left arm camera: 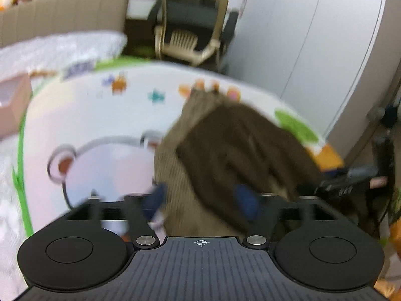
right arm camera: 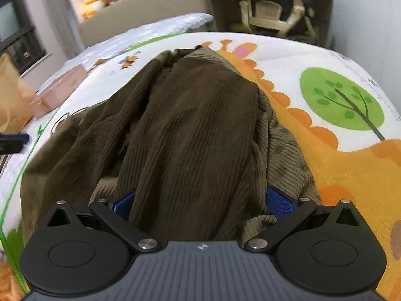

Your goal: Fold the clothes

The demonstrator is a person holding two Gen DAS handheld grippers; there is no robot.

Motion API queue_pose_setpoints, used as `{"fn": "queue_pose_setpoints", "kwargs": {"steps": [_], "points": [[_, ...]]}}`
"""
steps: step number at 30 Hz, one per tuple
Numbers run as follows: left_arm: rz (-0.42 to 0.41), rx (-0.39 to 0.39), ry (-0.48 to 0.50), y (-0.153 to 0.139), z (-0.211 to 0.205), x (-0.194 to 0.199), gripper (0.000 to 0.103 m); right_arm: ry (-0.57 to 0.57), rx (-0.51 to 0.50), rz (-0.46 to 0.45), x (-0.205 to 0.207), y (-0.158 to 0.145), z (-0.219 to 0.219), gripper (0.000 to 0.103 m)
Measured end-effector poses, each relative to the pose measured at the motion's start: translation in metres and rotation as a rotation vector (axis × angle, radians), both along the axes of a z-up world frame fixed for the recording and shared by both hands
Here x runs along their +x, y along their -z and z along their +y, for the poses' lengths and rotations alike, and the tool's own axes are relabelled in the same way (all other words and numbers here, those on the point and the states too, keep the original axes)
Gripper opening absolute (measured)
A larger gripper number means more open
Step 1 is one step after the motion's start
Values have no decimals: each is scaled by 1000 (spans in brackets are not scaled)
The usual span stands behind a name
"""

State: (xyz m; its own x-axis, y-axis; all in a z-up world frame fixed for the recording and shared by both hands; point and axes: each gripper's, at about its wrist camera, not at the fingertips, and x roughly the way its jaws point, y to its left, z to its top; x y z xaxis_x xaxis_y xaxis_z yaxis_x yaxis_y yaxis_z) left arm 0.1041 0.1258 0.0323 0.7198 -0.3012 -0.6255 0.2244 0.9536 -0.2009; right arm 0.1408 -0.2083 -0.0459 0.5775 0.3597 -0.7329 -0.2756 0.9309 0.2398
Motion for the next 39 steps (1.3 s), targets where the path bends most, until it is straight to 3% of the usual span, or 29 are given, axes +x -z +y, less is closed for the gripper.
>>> {"fn": "queue_pose_setpoints", "kwargs": {"steps": [2, 7, 9, 12, 13, 16, 21, 23, 24, 26, 29, 31, 32, 35, 39], "points": [[-10, 29, -36, 3, -4, 14, 92, 3, 11, -1, 1, -4, -1, 103], [96, 61, -57, 33, -15, 74, 91, 52, 49, -180, 27, -35, -10, 103], [110, 93, -61, 46, -22, 92, 89, 79, 74, -177, 48, -35, -10, 100], [147, 83, -79, 70, -24, 109, 78, 102, 73, -113, 79, -16, 0, 79], [134, 89, -70, 70, -25, 108, 61, 103, 58, -87, 85, -7, 5, 72], [109, 92, -46, 72, -27, 103, 38, 75, -12, -129, 71, 0, 21, 69], [132, 75, 27, 69, -27, 57, 32, -11, -48, -120, 18, 0, 24, 68], [125, 106, 53, 66, -27, 28, 35, -36, -57, -130, 0, 0, 20, 68], [118, 128, 55, 64, -27, 13, 42, -38, -58, -133, -5, 0, 18, 68], [64, 155, 25, 50, -22, -8, 46, -30, -58, -138, -11, 0, 17, 68], [-67, 98, 5, 8, -14, -38, 69, -12, -62, -146, -12, 2, 22, 74], [-123, 47, 73, -14, -18, -57, 91, -10, -78, -158, -11, 3, 26, 76], [-123, 32, 118, -19, -23, -64, 93, -8, -82, -162, -11, 3, 27, 76], [-50, 36, 231, -8, -51, -74, 94, 1, -62, -167, -11, 3, 24, 76], [137, 57, 309, 37, -94, -64, 92, 19, -31, -172, -14, 2, 18, 76]]}}
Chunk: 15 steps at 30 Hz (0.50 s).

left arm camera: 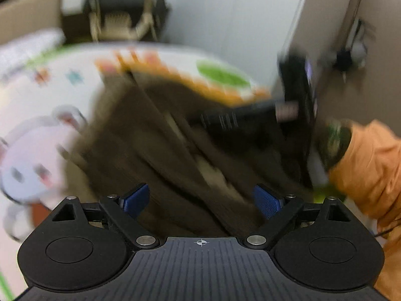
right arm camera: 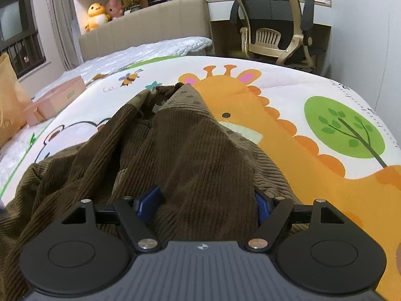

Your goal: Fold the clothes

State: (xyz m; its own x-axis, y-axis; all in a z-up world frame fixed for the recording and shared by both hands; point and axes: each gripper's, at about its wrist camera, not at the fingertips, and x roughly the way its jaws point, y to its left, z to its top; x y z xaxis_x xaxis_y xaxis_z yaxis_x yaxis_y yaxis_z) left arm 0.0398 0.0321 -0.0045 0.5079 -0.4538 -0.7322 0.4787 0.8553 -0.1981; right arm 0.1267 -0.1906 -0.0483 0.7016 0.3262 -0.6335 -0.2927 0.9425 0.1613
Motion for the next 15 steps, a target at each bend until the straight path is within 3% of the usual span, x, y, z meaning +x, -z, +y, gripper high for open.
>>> {"fn": "queue_pose_setpoints", "kwargs": {"steps": [2, 4, 6, 9, 11, 15], "points": [[39, 27, 2, 18, -11, 8, 80, 6, 8, -4, -2, 0, -2, 76], [13, 37, -24, 22, -12, 13, 36, 12, 18, -7, -3, 0, -5, 76], [-22, 25, -50, 17, -4, 19, 17, 18, 32, -6, -4, 0, -8, 78], [-90, -13, -90, -3, 18, 29, 14, 32, 46, 2, -2, -1, -11, 78], [-208, 20, -131, -25, 36, 39, 14, 41, 26, -9, -2, -5, -10, 78], [-363, 131, -285, -62, 87, 83, 13, 23, -89, -142, -14, -33, -2, 78]]}}
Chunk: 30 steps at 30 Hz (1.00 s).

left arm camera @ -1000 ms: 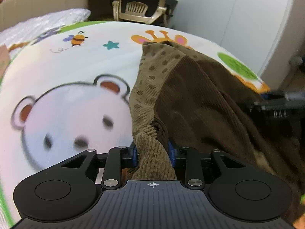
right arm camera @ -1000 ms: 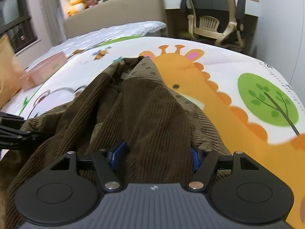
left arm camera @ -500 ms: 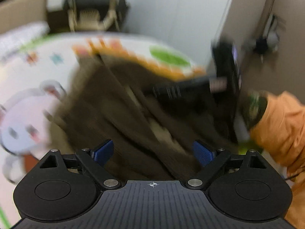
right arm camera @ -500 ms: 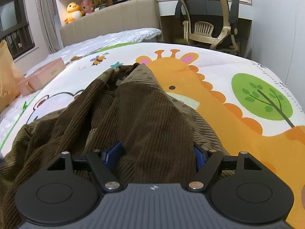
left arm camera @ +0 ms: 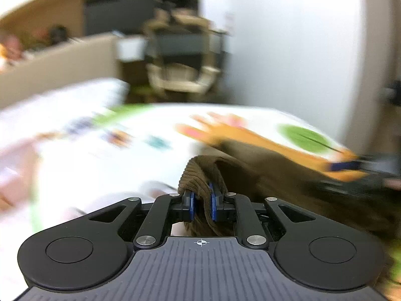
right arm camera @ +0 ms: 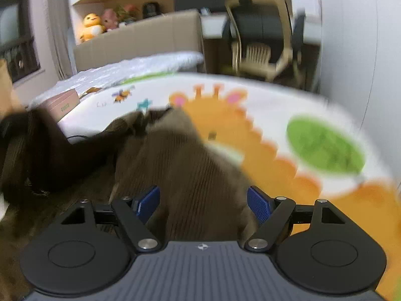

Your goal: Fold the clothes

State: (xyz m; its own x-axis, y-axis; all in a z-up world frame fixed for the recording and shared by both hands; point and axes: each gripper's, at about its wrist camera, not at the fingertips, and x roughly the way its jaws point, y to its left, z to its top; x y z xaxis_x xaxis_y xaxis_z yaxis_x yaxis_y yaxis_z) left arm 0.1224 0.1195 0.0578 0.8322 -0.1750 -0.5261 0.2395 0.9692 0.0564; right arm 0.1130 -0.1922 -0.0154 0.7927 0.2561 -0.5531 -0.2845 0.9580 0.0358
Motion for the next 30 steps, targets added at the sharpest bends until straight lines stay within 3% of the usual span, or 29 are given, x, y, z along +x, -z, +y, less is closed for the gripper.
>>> {"fn": "queue_pose_setpoints", "kwargs": {"steps": [2, 4, 6, 10, 12, 14, 16, 17, 18, 19, 21, 22, 23, 24, 27, 28, 30], "points": [[-32, 49, -97, -4, 25, 27, 13, -35, -35, -36, -5, -16, 7, 78], [-44, 67, -185, -4, 47, 53, 11, -77, -36, -16, -7, -27, 16, 80], [-20, 20, -259, 3, 72, 78, 8, -131, -42, 26, -8, -28, 29, 80], [87, -104, -301, 22, 108, 104, 12, -240, -127, 125, -6, -6, 63, 81], [140, -165, -317, 30, 125, 116, 12, -283, -220, 136, -6, 6, 77, 81], [175, -199, -285, 32, 134, 109, 23, -334, -351, 82, -6, 8, 84, 81], [189, -235, -240, 30, 138, 101, 58, -336, -486, -14, -3, 1, 83, 82], [183, -244, -205, 25, 138, 97, 69, -274, -566, -82, 3, -4, 78, 82], [172, -233, -170, 21, 135, 92, 88, -198, -647, -152, 9, -9, 73, 82], [160, -220, -136, 17, 132, 88, 93, -114, -732, -228, 17, -13, 65, 82], [128, -172, -68, 7, 121, 77, 93, 50, -850, -326, 36, -20, 44, 82], [118, -157, -38, 2, 116, 73, 93, 114, -842, -326, 45, -28, 33, 81], [108, -144, -8, -2, 111, 70, 94, 129, -748, -282, 50, -39, 24, 80], [93, -141, 26, -7, 105, 67, 94, 126, -624, -224, 54, -51, 16, 80], [85, -143, 129, -7, 79, 71, 95, -22, -186, 31, 62, -66, 14, 80], [108, -123, 146, 0, 67, 79, 95, -74, -125, 86, 63, -63, 23, 80], [164, -31, 152, 25, 36, 99, 96, -155, -189, 136, 63, -43, 53, 80]]}}
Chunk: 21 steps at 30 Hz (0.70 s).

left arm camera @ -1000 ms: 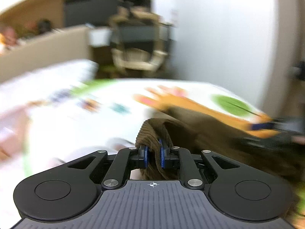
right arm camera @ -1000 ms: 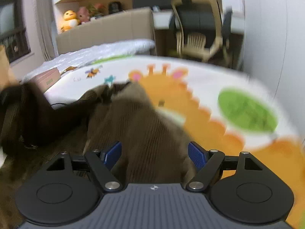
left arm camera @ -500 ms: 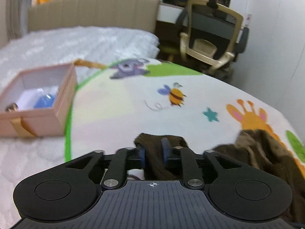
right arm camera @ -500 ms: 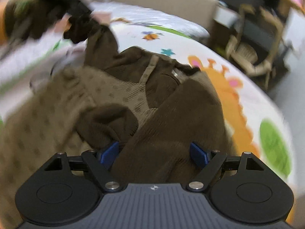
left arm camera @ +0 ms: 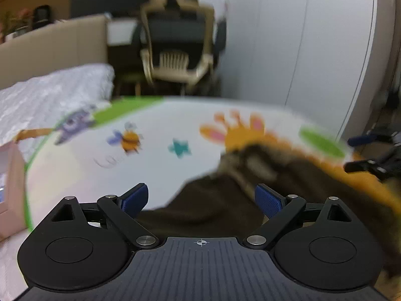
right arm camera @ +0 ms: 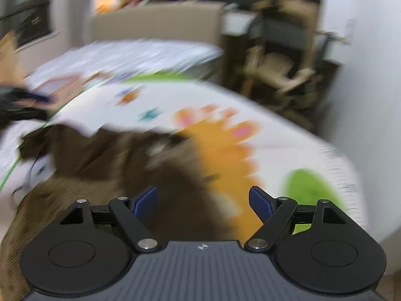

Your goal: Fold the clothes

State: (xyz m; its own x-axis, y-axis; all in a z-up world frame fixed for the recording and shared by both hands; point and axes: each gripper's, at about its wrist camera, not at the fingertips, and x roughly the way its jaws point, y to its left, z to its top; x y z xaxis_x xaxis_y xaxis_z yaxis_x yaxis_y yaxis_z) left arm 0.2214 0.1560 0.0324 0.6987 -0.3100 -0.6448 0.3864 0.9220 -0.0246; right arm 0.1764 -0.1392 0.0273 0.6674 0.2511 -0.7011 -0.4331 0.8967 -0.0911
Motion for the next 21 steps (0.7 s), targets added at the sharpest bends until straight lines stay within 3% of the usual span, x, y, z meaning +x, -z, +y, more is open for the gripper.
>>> {"fn": "queue_pose_setpoints", "kwargs": {"steps": [3, 5, 8, 9, 10, 12, 13, 15, 17, 19, 21], "points": [[74, 153, -22, 43, -29, 31, 95, -96, -157, 37, -2, 30, 33, 80], [107, 193, -36, 62, -36, 44, 85, -128, -278, 9, -7, 40, 38, 80], [104, 163, -15, 65, -39, 51, 45, -95, -546, -217, -13, 49, 28, 79], [62, 196, -32, 63, -43, 56, 18, -69, -603, -266, -10, 51, 24, 79], [20, 229, -49, 61, -47, 60, 7, -38, -645, -301, -6, 52, 18, 79], [-76, 279, -113, 56, -51, 71, 7, 49, -643, -308, 9, 48, 6, 76], [-104, 254, -163, 50, -47, 80, 7, 92, -600, -293, 16, 42, -2, 76], [-151, 197, -258, 38, -38, 97, 9, 153, -401, -205, 20, 19, -23, 76], [-104, 37, -264, 22, -21, 91, 22, 174, -122, -56, 6, -5, -56, 76], [-31, -85, -223, 16, -9, 67, 55, 180, 92, 71, -15, -13, -84, 76], [51, -184, -190, 16, 3, 41, 62, 173, 241, 173, -40, -8, -103, 76]]}}
